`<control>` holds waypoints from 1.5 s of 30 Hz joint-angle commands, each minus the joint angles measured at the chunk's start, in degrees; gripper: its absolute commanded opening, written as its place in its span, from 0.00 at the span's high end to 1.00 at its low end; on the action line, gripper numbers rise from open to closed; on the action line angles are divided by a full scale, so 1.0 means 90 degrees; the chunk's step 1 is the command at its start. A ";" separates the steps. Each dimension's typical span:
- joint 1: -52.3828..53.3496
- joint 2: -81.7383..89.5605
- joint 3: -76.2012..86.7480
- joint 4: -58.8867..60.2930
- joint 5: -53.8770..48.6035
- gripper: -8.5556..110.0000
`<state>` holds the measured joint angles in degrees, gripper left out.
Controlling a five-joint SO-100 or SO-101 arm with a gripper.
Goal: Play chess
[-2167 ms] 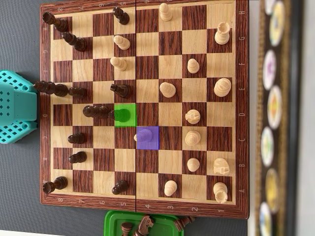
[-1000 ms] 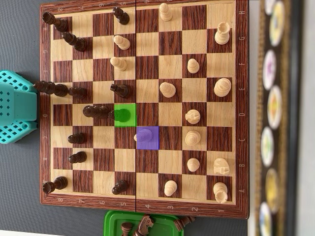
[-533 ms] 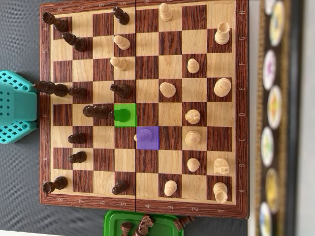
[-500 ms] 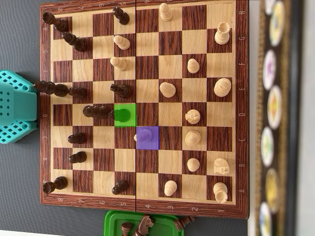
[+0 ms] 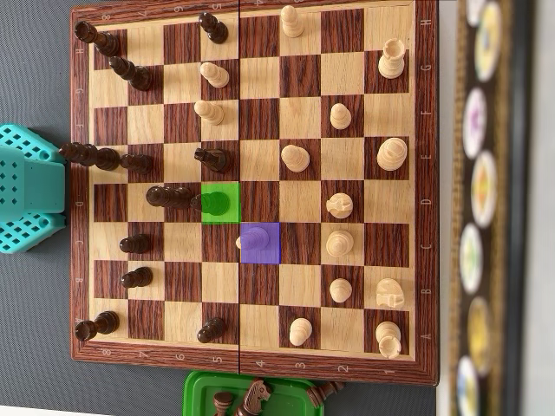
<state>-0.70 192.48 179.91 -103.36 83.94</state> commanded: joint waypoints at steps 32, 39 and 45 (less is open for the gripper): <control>-0.0029 -0.0078 0.0117 0.0000 -0.0010 0.80; 0.0039 -0.0078 0.0059 0.0029 -0.0020 0.80; 0.0049 -0.0088 -0.0127 0.0293 -0.0039 0.80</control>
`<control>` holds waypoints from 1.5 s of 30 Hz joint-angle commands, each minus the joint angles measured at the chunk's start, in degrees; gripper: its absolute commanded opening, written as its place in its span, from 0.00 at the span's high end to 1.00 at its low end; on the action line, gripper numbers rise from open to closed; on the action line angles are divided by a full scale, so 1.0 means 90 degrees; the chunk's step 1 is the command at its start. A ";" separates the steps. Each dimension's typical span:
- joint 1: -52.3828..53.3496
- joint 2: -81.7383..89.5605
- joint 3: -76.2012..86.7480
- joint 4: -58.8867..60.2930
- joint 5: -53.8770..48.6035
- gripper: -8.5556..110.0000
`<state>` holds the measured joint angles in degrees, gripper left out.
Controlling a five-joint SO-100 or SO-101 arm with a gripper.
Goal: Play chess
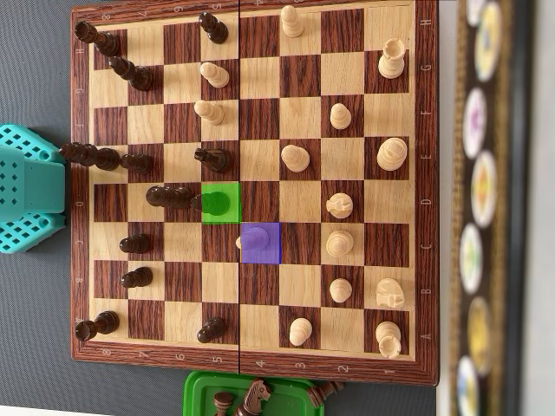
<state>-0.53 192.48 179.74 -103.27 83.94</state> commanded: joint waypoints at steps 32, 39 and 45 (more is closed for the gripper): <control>0.0000 -0.0078 -0.3008 0.8584 -0.1670 0.80; 0.0020 -0.0078 -0.3789 1.1914 -0.1680 0.80; 0.0029 -0.0078 -0.4238 1.4473 -0.1680 0.80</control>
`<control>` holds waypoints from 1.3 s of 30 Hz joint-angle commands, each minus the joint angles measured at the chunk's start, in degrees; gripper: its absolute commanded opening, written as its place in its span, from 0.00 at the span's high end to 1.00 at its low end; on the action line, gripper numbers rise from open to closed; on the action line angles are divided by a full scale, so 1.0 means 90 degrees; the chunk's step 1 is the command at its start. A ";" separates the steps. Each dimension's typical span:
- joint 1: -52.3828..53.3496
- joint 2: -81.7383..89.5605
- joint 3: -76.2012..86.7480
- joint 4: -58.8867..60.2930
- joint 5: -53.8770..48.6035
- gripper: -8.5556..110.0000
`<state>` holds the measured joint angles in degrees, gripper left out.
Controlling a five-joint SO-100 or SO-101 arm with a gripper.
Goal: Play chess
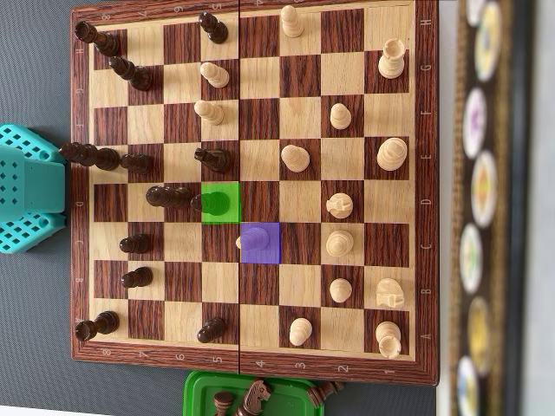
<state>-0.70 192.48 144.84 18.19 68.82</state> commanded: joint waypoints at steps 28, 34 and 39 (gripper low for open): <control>0.0293 -0.0107 0.0195 0.3184 0.0059 0.80; 0.0283 -0.0654 -0.0371 0.4346 0.0020 0.80; 0.0283 -0.1699 -0.1201 0.5107 0.0000 0.80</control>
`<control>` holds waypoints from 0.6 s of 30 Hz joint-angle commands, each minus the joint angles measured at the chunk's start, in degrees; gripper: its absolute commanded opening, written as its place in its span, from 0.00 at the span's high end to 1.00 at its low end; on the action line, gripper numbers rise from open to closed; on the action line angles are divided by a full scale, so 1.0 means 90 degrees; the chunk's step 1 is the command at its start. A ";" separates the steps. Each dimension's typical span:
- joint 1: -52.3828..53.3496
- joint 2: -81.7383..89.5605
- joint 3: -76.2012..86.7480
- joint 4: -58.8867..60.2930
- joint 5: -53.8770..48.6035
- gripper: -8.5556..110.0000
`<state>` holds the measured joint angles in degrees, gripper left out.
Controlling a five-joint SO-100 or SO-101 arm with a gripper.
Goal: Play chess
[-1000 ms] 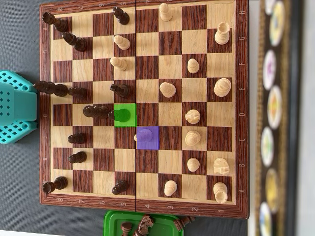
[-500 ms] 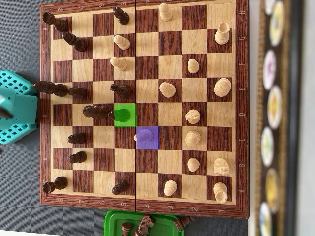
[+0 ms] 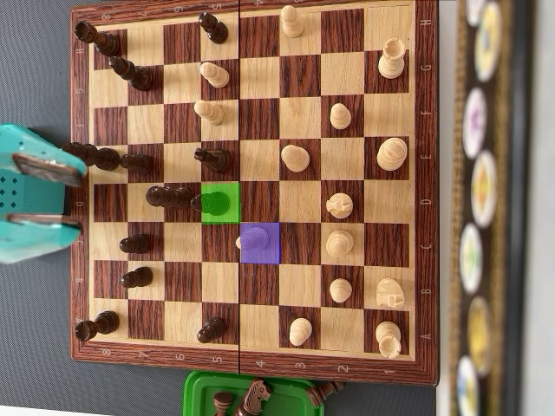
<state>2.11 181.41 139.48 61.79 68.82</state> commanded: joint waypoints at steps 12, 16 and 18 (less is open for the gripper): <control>-0.0059 -0.3271 -0.2402 0.2168 0.0068 0.80; -0.0273 -0.4375 -0.3008 0.2705 0.0215 0.80; -0.0391 -0.4902 -0.3271 0.2900 0.0557 0.80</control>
<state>-0.44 142.56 114.70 86.04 71.10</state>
